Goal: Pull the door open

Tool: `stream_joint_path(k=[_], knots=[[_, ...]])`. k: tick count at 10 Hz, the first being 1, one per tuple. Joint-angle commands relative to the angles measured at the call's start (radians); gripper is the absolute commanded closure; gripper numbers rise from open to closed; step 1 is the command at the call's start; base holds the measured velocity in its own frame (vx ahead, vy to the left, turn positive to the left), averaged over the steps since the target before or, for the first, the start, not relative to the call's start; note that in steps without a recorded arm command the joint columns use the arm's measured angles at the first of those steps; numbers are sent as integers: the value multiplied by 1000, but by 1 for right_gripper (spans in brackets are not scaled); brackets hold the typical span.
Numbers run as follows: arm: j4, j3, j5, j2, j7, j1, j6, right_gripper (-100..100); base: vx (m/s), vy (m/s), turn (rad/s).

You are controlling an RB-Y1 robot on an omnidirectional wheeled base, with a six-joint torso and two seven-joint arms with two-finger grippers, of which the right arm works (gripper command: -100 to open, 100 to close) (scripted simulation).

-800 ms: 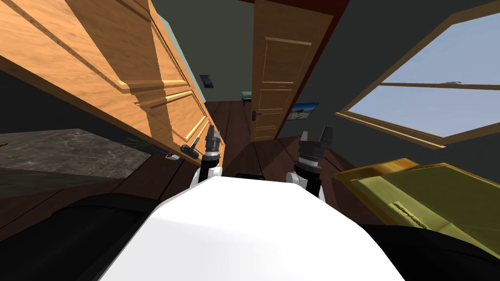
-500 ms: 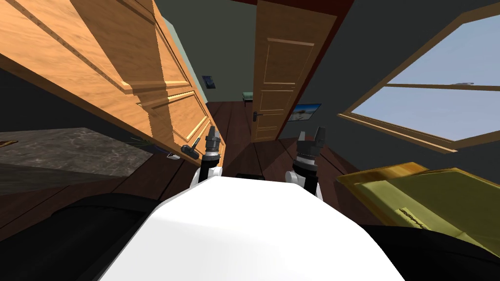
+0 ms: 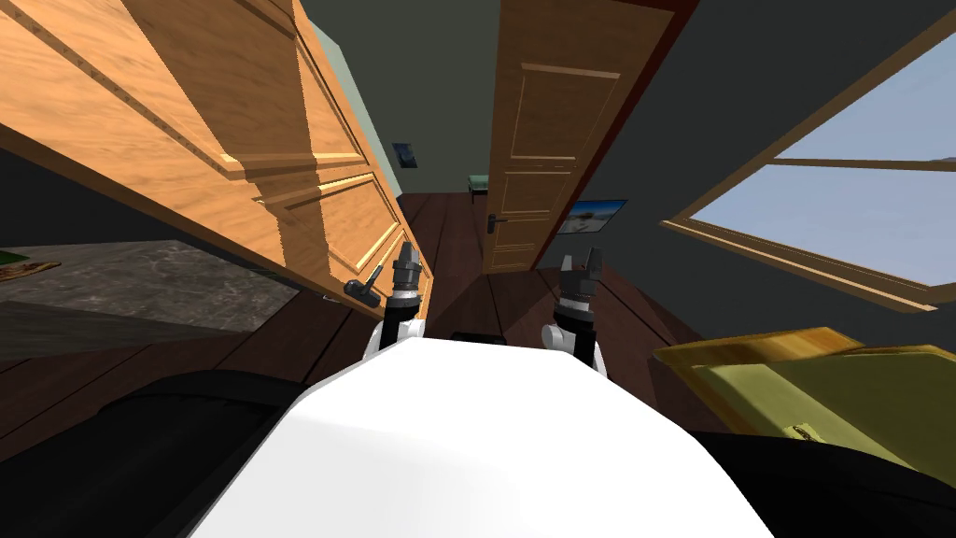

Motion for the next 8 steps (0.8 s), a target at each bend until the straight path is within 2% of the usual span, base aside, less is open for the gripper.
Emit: stream_joint_path(k=[1,8], knots=[[43,0,-13,-10,4,-27,3,-100,76,-11,86],[251,0,-78,-58,18,-142,4,-100,88,-11,92]])
